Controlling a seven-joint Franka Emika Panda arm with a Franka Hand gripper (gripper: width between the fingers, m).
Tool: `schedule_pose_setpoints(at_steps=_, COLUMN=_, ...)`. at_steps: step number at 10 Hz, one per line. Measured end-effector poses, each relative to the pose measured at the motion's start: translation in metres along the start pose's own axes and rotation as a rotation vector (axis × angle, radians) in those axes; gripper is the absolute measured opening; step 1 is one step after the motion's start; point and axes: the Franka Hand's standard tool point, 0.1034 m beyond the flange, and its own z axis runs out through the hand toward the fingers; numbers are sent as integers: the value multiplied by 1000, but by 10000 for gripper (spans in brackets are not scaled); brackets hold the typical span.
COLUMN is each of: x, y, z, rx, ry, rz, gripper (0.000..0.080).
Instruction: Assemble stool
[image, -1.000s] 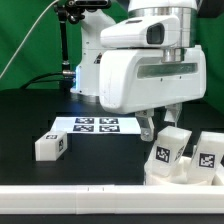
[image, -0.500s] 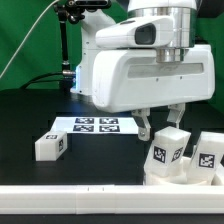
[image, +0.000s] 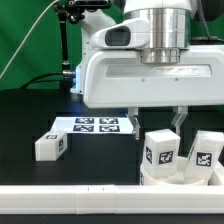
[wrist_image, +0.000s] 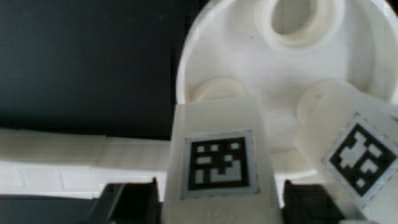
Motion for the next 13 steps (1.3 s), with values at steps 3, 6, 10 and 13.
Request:
schedule_pose_setpoints(at_steps=3, x=-1, y=-9, z=1, rx=4, ry=8, rz=275, gripper=334)
schedule_pose_setpoints(at_steps=6, x=-2, y=-21, z=0, rx=14, ry=2, rz=554, gripper=334)
schedule_pose_setpoints(at_steps=10, x=-3, y=-27, z=1, rx=33, ry=-9, rz=891, gripper=334)
schedule_pose_setpoints(at_steps=13, x=-3, y=-28, z=0, rx=55, ry=-21, rz=1102, gripper=335)
